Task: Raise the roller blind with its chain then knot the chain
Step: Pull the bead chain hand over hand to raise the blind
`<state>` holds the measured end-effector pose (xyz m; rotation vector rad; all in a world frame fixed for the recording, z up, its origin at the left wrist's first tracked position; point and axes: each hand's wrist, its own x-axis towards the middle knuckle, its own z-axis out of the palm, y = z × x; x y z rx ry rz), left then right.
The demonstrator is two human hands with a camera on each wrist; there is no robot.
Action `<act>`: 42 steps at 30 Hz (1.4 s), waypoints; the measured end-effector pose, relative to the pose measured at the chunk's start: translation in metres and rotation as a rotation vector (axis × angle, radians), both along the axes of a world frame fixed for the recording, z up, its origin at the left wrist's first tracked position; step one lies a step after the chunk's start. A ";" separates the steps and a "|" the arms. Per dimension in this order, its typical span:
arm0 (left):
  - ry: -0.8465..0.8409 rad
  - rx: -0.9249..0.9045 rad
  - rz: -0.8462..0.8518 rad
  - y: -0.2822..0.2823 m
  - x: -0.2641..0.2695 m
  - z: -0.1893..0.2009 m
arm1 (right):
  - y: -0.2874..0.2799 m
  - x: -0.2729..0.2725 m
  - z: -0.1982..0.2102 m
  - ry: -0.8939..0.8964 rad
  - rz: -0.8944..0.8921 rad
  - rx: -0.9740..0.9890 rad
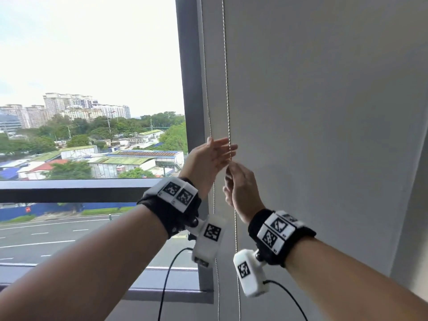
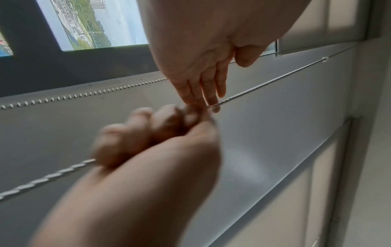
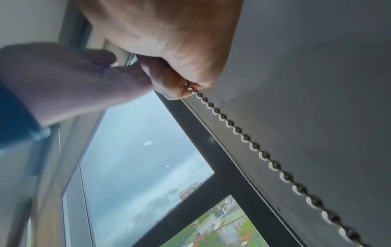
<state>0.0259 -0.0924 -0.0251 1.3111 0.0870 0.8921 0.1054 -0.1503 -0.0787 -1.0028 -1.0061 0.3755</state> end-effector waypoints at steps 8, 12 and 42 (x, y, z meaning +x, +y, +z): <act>0.000 -0.036 -0.064 -0.012 0.028 0.036 | -0.013 -0.008 -0.051 0.115 -0.004 -0.050; -0.017 0.016 0.082 -0.015 0.037 0.030 | -0.016 0.000 -0.071 0.139 0.053 -0.126; 0.303 -0.038 0.163 -0.024 0.019 -0.106 | 0.016 0.009 0.082 -0.172 -0.098 0.107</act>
